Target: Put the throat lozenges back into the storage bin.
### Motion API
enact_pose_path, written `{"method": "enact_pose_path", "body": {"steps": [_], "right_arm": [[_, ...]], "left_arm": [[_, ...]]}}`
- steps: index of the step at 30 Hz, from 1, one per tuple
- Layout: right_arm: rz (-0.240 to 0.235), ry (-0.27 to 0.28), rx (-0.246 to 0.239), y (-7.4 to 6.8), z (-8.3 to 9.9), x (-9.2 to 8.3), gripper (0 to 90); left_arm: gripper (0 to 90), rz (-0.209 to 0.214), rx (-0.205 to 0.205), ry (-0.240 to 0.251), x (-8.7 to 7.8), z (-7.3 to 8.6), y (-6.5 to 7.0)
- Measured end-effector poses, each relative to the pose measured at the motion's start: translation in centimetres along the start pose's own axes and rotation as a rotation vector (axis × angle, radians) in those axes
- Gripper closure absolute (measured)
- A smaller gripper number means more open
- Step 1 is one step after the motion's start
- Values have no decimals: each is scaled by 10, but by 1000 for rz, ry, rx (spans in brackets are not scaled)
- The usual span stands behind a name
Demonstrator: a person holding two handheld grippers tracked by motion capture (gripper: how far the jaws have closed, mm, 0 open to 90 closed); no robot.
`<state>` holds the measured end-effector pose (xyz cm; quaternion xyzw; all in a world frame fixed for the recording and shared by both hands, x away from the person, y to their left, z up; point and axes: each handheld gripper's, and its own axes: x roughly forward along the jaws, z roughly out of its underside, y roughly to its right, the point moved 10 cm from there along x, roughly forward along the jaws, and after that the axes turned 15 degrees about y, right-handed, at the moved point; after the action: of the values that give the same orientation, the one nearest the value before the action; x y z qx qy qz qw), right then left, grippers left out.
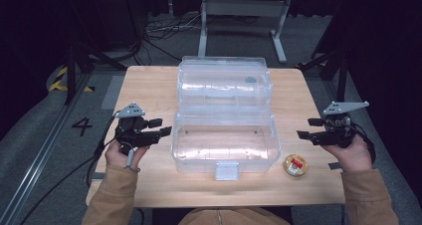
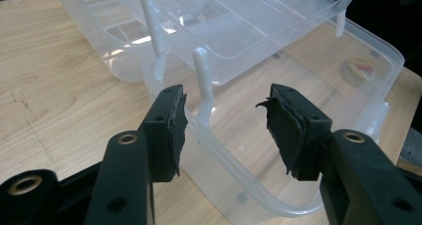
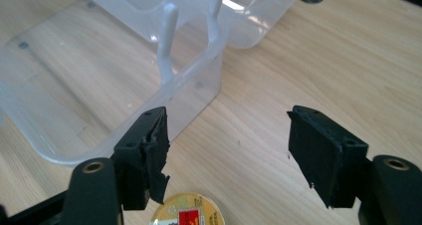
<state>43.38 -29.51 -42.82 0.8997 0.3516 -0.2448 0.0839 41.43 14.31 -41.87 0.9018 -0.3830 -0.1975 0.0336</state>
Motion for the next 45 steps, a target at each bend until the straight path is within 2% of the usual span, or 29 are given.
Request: {"method": "enact_pose_path", "body": {"steps": [11, 20, 25, 34, 40, 45], "right_arm": [[2, -124, -5, -3, 27, 10, 324], [-21, -226, -18, -6, 44, 20, 309], [-31, -254, -23, -8, 49, 23, 307], [-70, -373, -54, -15, 68, 34, 282], [-84, -410, -59, -20, 74, 37, 266], [-106, -469, -67, -23, 84, 40, 261]], "left_arm": [[493, -10, 12, -11, 1, 2, -2], [491, -9, -8, -3, 0, 3, -5], [491, -9, -7, -4, 0, 3, -6], [490, -16, -11, -5, 0, 4, -8], [490, -17, -11, -3, -1, 4, -10], [489, -18, -14, -4, -1, 4, -11]]}}
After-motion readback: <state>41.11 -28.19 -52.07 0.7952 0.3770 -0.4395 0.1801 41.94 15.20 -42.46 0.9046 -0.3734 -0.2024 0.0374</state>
